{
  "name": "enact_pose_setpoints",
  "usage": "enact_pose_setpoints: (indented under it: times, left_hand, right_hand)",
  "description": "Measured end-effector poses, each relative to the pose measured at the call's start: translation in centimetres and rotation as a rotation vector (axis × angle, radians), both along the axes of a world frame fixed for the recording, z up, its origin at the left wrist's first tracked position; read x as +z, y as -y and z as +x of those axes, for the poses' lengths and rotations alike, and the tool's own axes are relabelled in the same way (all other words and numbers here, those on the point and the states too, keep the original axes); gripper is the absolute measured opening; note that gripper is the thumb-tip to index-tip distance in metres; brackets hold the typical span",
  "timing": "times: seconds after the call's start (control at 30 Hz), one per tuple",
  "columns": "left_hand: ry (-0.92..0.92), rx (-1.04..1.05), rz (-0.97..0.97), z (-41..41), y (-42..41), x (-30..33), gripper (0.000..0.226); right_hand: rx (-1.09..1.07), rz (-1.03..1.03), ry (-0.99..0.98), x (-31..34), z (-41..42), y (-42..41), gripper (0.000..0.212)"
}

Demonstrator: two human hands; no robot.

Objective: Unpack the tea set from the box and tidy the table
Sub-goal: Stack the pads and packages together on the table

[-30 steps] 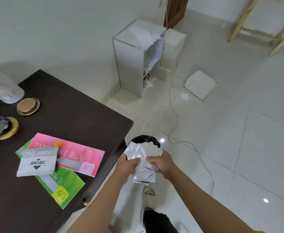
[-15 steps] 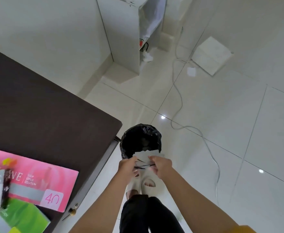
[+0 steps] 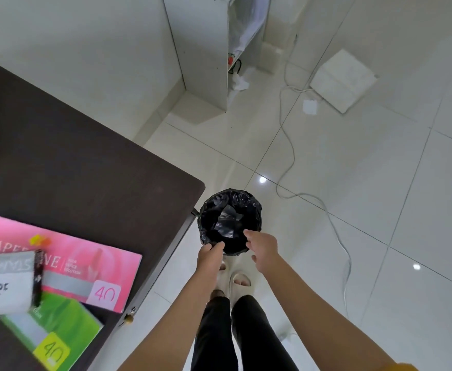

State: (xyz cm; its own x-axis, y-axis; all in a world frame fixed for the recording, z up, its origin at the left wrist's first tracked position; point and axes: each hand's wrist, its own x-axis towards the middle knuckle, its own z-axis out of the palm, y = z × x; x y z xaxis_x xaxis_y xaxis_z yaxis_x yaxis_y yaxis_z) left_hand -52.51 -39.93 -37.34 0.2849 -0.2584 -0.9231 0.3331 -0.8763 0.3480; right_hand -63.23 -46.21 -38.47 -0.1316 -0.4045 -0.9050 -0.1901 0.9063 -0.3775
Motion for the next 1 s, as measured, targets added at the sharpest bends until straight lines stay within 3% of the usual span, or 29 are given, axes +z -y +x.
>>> enact_pose_setpoints:
  times: [0.13, 0.23, 0.3, 0.4, 0.57, 0.7, 0.8, 0.87, 1.0]
  left_hand:
    - [0.01, 0.062, -0.108, -0.5, -2.8, 4.0, 0.048]
    - [0.057, 0.158, -0.174, 0.1, -5.2, 7.2, 0.047]
    - [0.109, 0.237, -0.23, 1.0, -6.5, 9.3, 0.037]
    - [0.229, 0.36, -0.327, 3.2, -8.4, 12.0, 0.003]
    - [0.47, 0.538, -0.397, 6.9, -11.8, 14.8, 0.019]
    - [0.704, 0.631, -0.253, 10.2, -14.2, 15.9, 0.007]
    - [0.811, 0.666, -0.081, 12.8, -16.0, 15.4, 0.035]
    - [0.777, 0.654, 0.037, 14.2, -17.0, 15.0, 0.045]
    - [0.652, 0.553, 0.124, 16.1, -18.4, 13.4, 0.056]
  right_hand:
    - [0.119, -0.228, 0.015, 6.8, 0.8, -3.2, 0.014]
    - [0.213, -0.369, 0.012, 10.9, 2.1, -5.2, 0.015]
    - [0.221, -0.421, 0.079, 12.8, 3.1, -6.0, 0.019]
    - [0.308, -0.503, 0.172, 14.7, 5.2, -7.0, 0.015]
    - [0.548, -0.63, 0.246, 16.2, 10.7, -7.8, 0.016]
    - [0.945, -0.76, 0.202, 16.1, 15.3, -7.8, 0.033]
    - [1.384, -0.849, -0.076, 15.0, 18.2, -7.8, 0.052]
    - [1.574, -0.897, -0.273, 14.6, 19.4, -8.1, 0.051]
    - [1.65, -0.925, -0.282, 14.1, 20.9, -8.9, 0.04]
